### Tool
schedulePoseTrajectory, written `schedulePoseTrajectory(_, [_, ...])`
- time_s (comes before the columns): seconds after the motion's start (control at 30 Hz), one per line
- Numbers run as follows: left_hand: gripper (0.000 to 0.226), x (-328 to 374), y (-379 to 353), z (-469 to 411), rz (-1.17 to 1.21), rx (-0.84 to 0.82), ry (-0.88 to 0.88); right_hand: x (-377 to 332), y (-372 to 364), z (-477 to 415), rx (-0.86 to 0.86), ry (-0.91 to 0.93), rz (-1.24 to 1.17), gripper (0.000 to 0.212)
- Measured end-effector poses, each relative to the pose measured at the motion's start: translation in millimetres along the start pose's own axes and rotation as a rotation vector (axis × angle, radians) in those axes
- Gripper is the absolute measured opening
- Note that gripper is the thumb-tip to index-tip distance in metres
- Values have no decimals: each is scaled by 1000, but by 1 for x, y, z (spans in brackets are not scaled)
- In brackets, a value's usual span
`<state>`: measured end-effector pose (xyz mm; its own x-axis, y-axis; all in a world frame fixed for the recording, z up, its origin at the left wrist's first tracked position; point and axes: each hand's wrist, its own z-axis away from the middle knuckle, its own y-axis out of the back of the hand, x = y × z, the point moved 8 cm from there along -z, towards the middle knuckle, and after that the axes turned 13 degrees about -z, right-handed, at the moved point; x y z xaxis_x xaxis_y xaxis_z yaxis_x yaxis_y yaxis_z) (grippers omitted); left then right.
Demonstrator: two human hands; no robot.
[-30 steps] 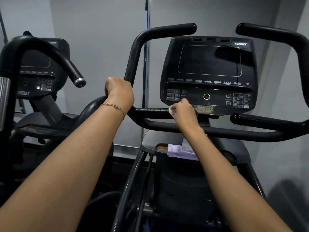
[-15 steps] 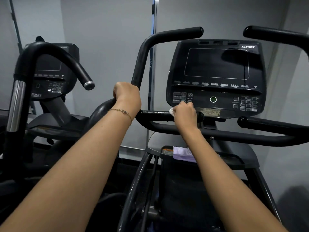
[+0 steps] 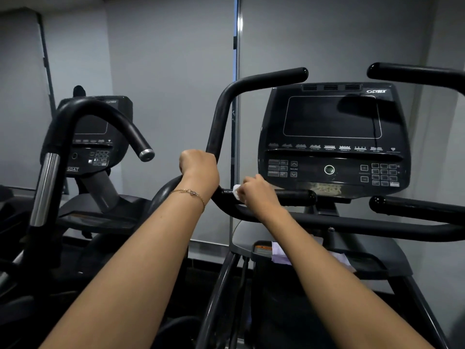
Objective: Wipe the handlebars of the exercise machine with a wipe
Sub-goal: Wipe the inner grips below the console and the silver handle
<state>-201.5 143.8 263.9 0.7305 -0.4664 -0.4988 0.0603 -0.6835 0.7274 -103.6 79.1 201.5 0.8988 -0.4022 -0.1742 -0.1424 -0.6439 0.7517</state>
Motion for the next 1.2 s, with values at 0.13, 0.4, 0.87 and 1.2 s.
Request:
schedulePoseTrajectory(0.13, [21, -2, 1, 4, 0, 10, -1, 11, 3, 7, 95, -33, 36, 22])
schedulePoseTrajectory(0.4, [29, -13, 2, 2, 42, -23, 32, -12, -19, -23, -66, 0, -48, 22])
schedulePoseTrajectory(0.87, [34, -19, -4, -6, 97, -49, 20, 13, -32, -67, -229, -353, -171, 16])
schedulePoseTrajectory(1.2, [10, -19, -2, -9, 115, -47, 16, 0, -41, -65, -194, -402, -852, 28])
